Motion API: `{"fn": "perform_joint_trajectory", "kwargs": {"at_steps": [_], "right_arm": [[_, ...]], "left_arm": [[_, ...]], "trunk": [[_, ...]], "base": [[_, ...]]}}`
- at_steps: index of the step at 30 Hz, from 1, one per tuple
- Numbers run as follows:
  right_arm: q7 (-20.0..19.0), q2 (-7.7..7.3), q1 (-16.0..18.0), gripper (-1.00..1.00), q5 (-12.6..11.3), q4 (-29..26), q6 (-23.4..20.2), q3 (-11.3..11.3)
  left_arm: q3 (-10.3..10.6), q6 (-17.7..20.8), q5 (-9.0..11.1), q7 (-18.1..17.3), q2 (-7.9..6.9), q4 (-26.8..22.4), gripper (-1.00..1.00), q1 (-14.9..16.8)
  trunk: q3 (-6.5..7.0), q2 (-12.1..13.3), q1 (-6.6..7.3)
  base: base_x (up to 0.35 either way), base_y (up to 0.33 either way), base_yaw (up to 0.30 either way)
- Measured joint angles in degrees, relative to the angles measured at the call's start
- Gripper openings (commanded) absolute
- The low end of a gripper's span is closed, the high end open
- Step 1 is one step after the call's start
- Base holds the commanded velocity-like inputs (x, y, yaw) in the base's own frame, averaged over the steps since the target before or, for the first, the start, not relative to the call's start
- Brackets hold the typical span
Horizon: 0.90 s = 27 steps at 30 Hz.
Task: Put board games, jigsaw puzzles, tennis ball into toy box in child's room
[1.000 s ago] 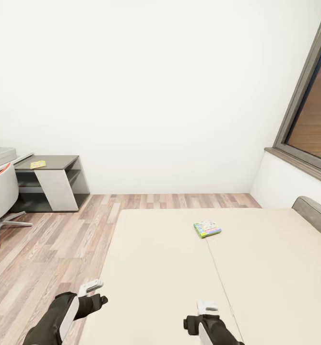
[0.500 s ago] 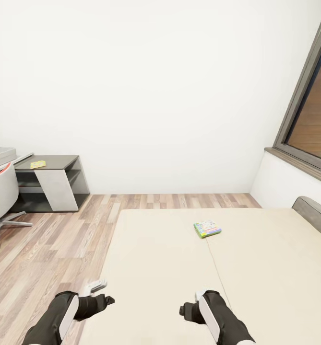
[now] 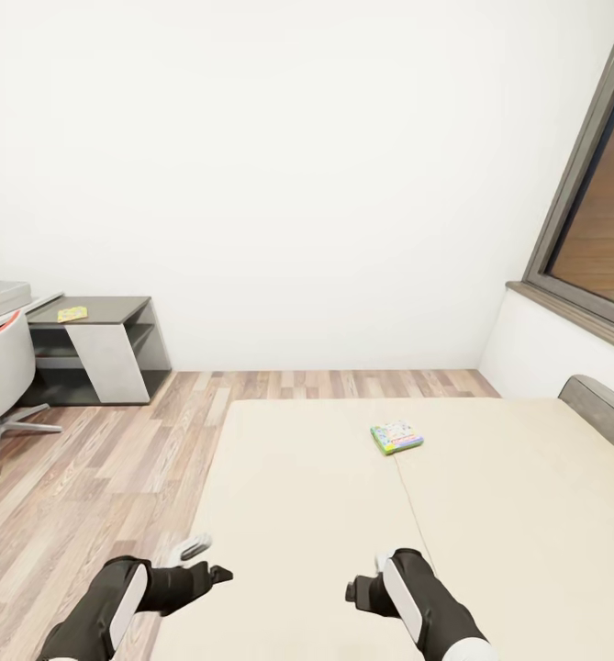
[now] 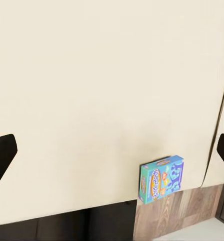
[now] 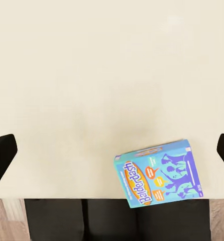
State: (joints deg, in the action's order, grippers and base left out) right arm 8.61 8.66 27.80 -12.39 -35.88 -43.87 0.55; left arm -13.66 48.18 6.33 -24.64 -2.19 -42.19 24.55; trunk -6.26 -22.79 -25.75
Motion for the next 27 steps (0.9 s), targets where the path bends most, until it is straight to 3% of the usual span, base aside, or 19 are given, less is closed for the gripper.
{"fn": "perform_joint_trajectory", "kwargs": {"at_steps": [13, 27], "right_arm": [[0.10, -2.05, 0.52, 1.00, 0.15, 0.03, -1.06, 0.56], [0.36, -2.10, 0.82, 1.00, 0.23, 0.28, -1.23, 0.66]], "left_arm": [[0.34, 0.37, -0.15, -0.21, 0.63, 0.04, 1.00, 0.35], [0.31, 0.39, -0.13, -0.34, 0.27, 0.03, 1.00, 0.43]], "trunk": [[-0.69, 0.00, 0.00], [-0.83, 0.00, 0.00]], "base": [[0.000, 0.000, 0.000], [0.000, 0.000, 0.000]]}}
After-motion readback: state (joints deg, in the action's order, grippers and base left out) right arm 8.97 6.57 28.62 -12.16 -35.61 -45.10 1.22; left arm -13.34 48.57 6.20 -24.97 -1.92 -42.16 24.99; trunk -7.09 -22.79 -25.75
